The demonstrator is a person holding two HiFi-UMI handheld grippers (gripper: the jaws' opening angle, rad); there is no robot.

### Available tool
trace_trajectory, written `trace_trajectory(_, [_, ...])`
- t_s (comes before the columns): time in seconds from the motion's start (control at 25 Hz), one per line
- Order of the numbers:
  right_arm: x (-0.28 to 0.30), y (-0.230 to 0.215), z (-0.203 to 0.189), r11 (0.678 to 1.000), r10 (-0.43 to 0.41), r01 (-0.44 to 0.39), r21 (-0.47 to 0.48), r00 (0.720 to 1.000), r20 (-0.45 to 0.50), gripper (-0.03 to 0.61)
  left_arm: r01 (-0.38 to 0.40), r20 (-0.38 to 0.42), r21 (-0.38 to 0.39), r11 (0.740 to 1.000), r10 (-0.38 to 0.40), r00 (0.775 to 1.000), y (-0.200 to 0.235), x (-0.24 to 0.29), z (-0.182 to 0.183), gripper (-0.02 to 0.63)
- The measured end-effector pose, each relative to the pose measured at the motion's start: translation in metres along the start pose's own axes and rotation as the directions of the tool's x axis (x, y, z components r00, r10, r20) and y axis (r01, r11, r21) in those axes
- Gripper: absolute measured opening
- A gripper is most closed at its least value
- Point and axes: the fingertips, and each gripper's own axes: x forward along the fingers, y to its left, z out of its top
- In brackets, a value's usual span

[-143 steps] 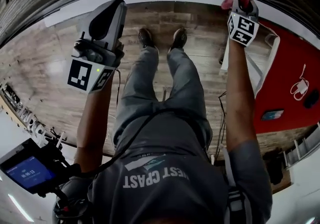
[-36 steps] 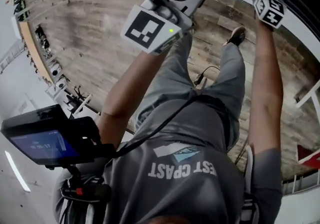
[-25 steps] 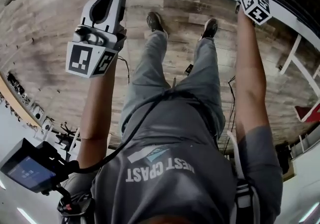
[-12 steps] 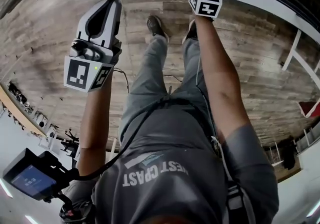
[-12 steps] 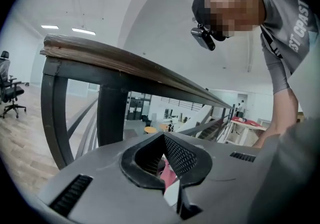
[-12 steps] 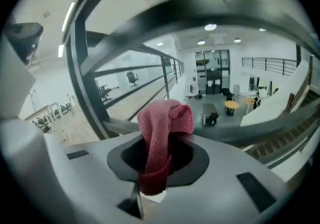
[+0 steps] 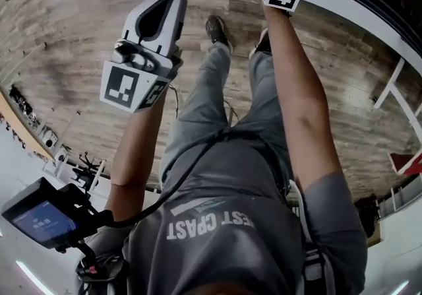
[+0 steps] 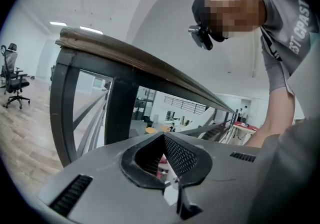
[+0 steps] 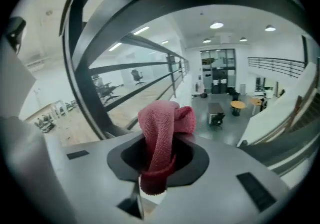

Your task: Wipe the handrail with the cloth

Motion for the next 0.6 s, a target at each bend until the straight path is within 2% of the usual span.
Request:
trace_trajectory(0.08, [0.025, 0.056, 0.0, 0.991, 0.124, -0.127, -0.043, 0.991, -0.055, 0.069, 0.043, -0.028, 0.041, 0.998, -0.041, 0.999, -0.006, 0.008, -0.013, 0.005])
trace_trajectory(0.12, [0.034, 0.068, 0.0, 0.983, 0.167, -0.173, -0.061, 0.981, -0.094, 0.069, 0.065, -0.044, 0.056, 0.996, -0.062, 0.997, -0.008, 0.015, -0.02, 0.005])
trace_trajectory(0.2, [0.043, 0.066, 0.003, 0.977, 0.191, -0.203, -0.071, 0.971, -0.145, 0.069, 0.074, -0.05, 0.033, 0.997, -0.073, 0.996, -0.01, 0.03, -0.021, 0.005])
trace_trajectory(0.24, [0.041, 0.055, 0.007, 0.981, 0.172, -0.182, -0.062, 0.976, -0.136, 0.069, 0.066, -0.035, 0.011, 0.998, -0.065, 0.997, -0.009, 0.033, -0.016, 0.005])
trace_trajectory(0.36, [0.005, -0.017, 0.034, 0.998, 0.008, -0.008, -0.054, 1.0, 0.004, 0.069, 0.048, 0.017, -0.014, 0.999, -0.048, 0.999, -0.002, 0.038, 0.0, 0.005])
trace_trajectory(0.44, [-0.03, -0.093, 0.039, 0.987, -0.159, 0.161, -0.026, 0.986, 0.057, 0.069, 0.05, 0.038, -0.014, 0.999, -0.049, 0.998, -0.001, 0.044, 0.006, 0.005])
trace_trajectory(0.52, [-0.057, -0.154, 0.023, 0.957, -0.29, 0.289, 0.017, 0.957, 0.023, 0.069, 0.056, 0.055, -0.019, 0.998, -0.054, 0.997, -0.005, 0.046, 0.009, 0.005])
trace_trajectory(0.6, [-0.06, -0.17, 0.0, 0.946, -0.322, 0.323, 0.032, 0.946, -0.036, 0.069, 0.057, 0.054, -0.026, 0.998, -0.056, 0.997, -0.007, 0.045, 0.008, 0.005])
